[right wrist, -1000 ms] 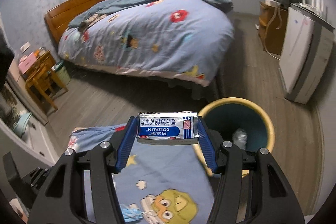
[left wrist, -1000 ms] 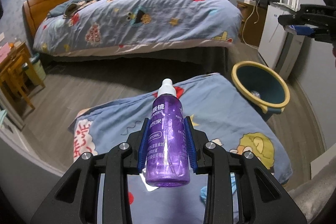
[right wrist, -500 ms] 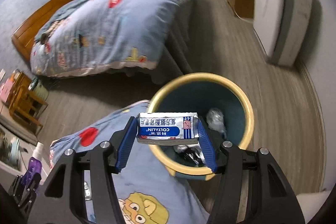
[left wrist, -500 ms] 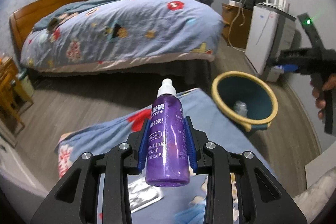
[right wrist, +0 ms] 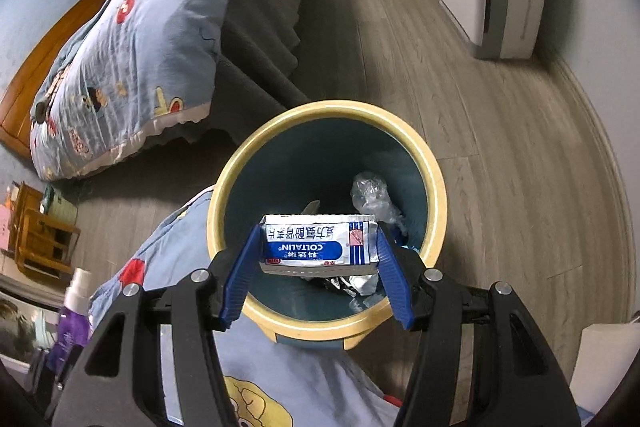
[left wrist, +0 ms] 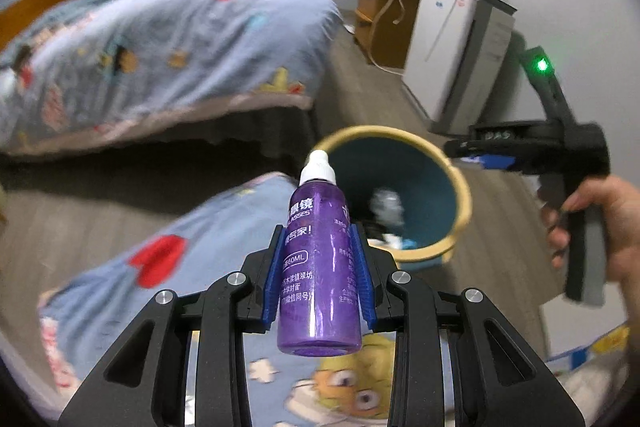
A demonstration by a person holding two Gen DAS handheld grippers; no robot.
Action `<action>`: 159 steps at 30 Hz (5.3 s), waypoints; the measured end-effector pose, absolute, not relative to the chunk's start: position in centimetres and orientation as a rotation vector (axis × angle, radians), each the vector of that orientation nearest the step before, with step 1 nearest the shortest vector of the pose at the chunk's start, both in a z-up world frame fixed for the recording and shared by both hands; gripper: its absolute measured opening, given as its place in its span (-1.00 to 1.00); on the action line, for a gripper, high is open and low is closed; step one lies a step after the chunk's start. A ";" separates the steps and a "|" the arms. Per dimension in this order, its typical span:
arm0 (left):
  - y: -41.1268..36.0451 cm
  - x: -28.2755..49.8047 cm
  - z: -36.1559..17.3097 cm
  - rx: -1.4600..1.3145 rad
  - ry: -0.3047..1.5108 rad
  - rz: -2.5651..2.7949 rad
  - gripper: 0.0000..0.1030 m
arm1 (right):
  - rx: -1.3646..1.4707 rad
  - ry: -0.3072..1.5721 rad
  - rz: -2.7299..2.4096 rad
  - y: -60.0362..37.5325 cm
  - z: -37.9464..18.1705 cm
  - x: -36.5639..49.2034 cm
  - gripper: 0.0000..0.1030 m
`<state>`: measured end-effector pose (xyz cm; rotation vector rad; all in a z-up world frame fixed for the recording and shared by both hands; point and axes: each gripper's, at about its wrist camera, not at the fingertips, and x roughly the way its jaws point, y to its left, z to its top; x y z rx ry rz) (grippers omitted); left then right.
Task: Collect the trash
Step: 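Carry both items over the bin and open both tools to drop them, then move both open tools back over the cushion, then grasp the blue mask loop with the right tool while the left grasps the foil pack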
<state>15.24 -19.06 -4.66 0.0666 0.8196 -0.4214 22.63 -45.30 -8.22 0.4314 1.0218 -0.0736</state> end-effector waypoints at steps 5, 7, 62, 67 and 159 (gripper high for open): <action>-21.5 17.4 -5.8 0.068 0.862 -0.477 -0.35 | 0.517 1.053 -0.106 -46.4 -10.2 23.0 0.10; -22.9 18.4 -6.4 0.108 0.875 -0.488 -0.35 | 0.541 1.065 -0.113 -46.6 -10.8 23.2 0.10; -15.8 14.5 -4.4 0.125 0.836 -0.309 0.75 | 0.273 1.020 -0.164 -43.2 -8.8 22.1 0.88; -10.7 10.9 -2.8 0.100 0.832 -0.234 0.77 | 0.297 1.006 -0.132 -41.0 -7.1 20.3 0.88; -0.5 12.3 -21.5 0.130 1.218 -0.154 0.60 | 0.278 1.118 0.336 -24.3 -7.3 15.5 -0.97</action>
